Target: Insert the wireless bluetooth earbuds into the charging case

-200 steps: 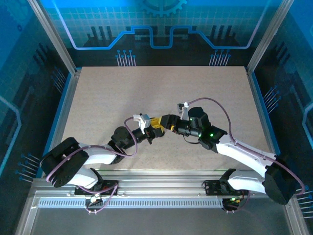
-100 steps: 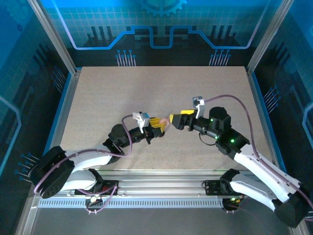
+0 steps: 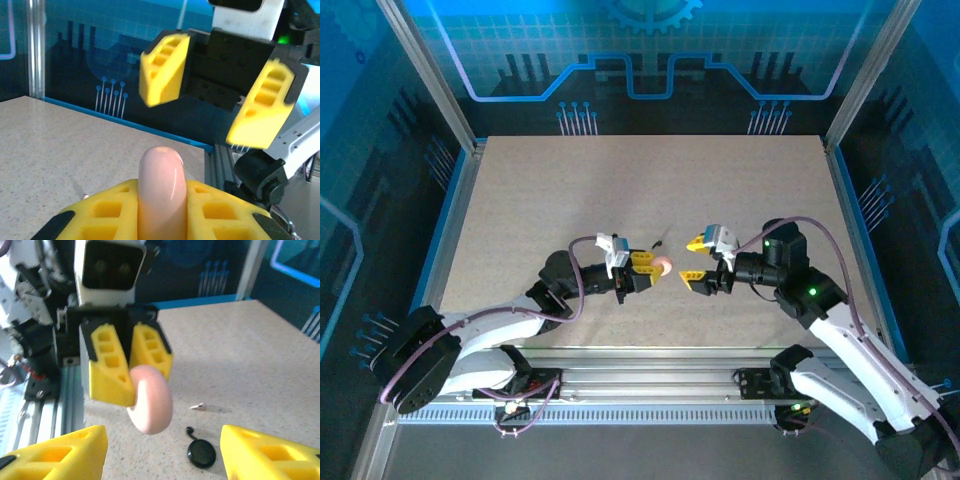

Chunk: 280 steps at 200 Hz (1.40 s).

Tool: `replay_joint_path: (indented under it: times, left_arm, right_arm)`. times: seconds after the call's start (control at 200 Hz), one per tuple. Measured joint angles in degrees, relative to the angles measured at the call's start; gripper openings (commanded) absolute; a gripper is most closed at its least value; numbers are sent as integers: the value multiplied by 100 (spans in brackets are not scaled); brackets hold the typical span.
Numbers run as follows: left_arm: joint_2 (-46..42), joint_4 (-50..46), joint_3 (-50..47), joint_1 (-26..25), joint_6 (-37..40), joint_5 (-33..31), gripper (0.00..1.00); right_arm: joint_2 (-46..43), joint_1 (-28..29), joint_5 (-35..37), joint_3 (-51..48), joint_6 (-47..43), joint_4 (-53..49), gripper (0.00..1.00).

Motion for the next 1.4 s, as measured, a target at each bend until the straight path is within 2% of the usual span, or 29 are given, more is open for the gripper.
replay_joint_path:
  times: [0.195,0.46,1.011,1.101,1.266,1.346,1.401]
  left_arm:
    - [-33,2,39,0,0,256,13]
    - [-33,9,39,0,0,402,13]
    - [-33,79,42,0,2,485,12]
    - [-33,101,55,0,0,487,12]
    - [-33,138,63,0,2,505,12]
    - [-31,136,63,0,7,527,15]
    - [-31,136,63,2,7,531,21]
  right_arm:
    - [664,0,-509,529,-894,-730,57]
    - [999,0,-927,831,-1410,-1073,49]
    - [1464,48,-1207,1019,-1655,-1335,36]
    - [1488,55,-1211,1043,-1676,-1333,33]
    - [1495,52,-1224,1067,-1683,-1335,20]
    - [1495,48,-1224,1071,-1690,-1353,18]
    - [1495,48,-1222,1084,-1692,-1381,18]
